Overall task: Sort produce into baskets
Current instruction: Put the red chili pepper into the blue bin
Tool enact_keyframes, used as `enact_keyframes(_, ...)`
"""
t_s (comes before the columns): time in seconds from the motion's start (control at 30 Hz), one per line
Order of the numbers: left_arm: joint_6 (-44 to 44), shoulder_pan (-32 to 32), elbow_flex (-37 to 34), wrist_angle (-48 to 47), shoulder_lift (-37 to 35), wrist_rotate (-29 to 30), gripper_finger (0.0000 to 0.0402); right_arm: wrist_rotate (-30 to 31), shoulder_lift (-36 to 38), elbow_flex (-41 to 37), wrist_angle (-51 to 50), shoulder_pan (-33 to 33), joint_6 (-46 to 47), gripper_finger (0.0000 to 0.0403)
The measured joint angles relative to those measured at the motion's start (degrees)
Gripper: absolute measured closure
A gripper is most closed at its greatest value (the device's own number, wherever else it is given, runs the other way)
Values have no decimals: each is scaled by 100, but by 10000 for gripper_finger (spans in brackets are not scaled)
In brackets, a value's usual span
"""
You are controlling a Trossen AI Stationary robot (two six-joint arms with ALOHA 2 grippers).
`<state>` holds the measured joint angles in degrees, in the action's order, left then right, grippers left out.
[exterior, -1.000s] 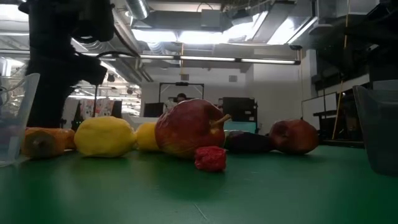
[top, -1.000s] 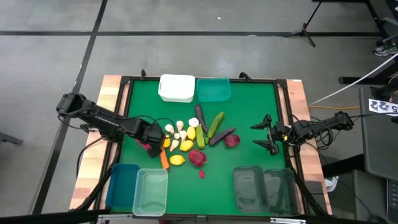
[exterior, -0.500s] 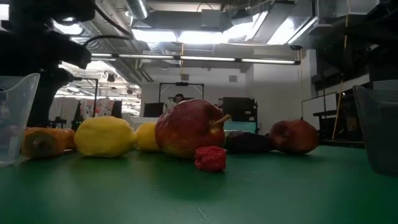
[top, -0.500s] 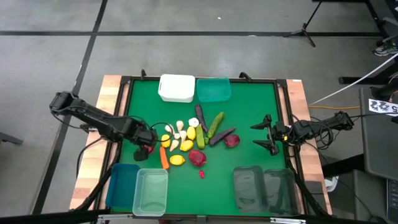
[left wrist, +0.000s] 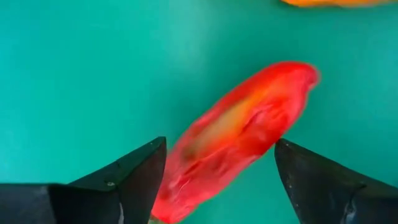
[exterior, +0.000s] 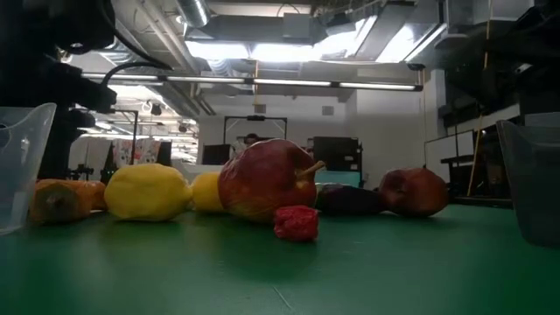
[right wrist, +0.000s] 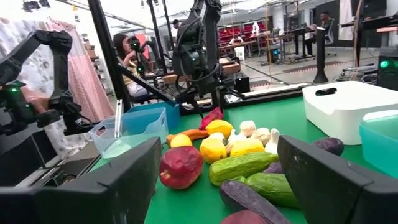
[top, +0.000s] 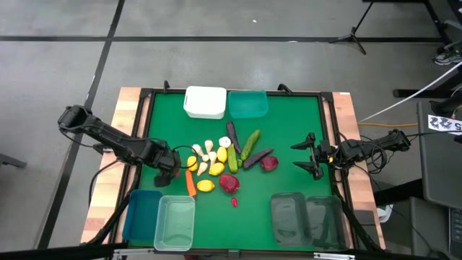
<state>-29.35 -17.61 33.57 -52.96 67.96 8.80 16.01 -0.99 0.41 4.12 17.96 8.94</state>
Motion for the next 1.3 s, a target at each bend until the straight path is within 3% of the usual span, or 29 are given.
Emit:
enact_keyframes(0.47,-368,0,-509,915,11,-126,109,2,0,0,0,0,1,81)
enact_keyframes(0.97,-1426,13,-341,712,13,-158,256,4,1,1,0,1,36,81)
enact_keyframes(1.3,-1782,13,585,509,11,-126,275,4,2,-1,-2,-1,38,81)
